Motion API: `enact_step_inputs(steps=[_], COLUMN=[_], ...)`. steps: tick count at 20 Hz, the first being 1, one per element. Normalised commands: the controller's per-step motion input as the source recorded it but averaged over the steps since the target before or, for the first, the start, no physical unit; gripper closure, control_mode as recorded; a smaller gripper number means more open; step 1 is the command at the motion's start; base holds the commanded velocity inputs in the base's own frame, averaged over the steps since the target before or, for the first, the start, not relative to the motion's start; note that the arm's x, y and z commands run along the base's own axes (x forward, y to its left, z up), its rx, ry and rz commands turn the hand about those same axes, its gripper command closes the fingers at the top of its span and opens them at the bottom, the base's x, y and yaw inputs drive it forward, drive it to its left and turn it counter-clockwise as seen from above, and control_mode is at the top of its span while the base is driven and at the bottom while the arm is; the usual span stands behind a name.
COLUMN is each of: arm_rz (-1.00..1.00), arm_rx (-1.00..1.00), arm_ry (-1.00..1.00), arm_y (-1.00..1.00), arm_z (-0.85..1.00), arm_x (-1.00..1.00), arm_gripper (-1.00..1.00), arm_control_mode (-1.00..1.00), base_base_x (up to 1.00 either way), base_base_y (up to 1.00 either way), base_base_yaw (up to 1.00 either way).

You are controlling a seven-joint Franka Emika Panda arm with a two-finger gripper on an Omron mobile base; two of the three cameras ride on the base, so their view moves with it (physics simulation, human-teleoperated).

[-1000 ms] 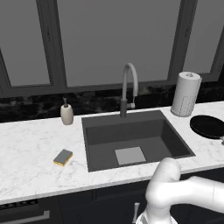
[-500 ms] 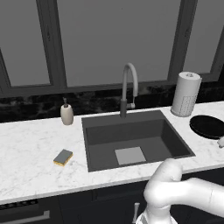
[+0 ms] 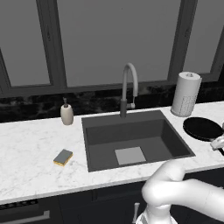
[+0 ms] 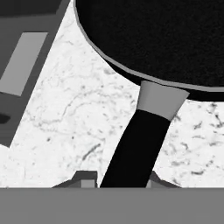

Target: Pick the pan and sponge and place them into the sink. Then turn on the water.

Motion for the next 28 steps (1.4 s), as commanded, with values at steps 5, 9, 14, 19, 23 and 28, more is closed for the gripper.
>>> enact_step_inputs(steps=[5, 9, 14, 19, 23, 28], arm_rz=[0.07, 0.19, 0.31, 0.44, 0.45, 0.41], arm_rx=[0.08, -0.05, -0.11, -0.01, 0.0, -0.01], arm_ry=[0.08, 0.16, 0.05, 0.0, 0.0, 0.01], arm_y=[1.0, 1.0, 0.9, 0.47, 0.41, 0.49], arm_z=[0.0, 0.11, 0.09, 0.0, 0.02, 0.1], arm_x=[-0.1, 0.04, 0.08, 0.03, 0.01, 0.0], arm_gripper=[1.0, 1.0, 1.0, 1.0, 1.0, 1.0], arm_control_mode=[-1.0, -1.0, -1.0, -1.0, -1.0, -1.0], base_base_x=[0.0, 0.0, 0.0, 0.0, 0.0, 0.0], base_base_y=[0.0, 0.0, 0.0, 0.0, 0.0, 0.0], base_base_yaw=[0.0, 0.0, 0.0, 0.0, 0.0, 0.0])
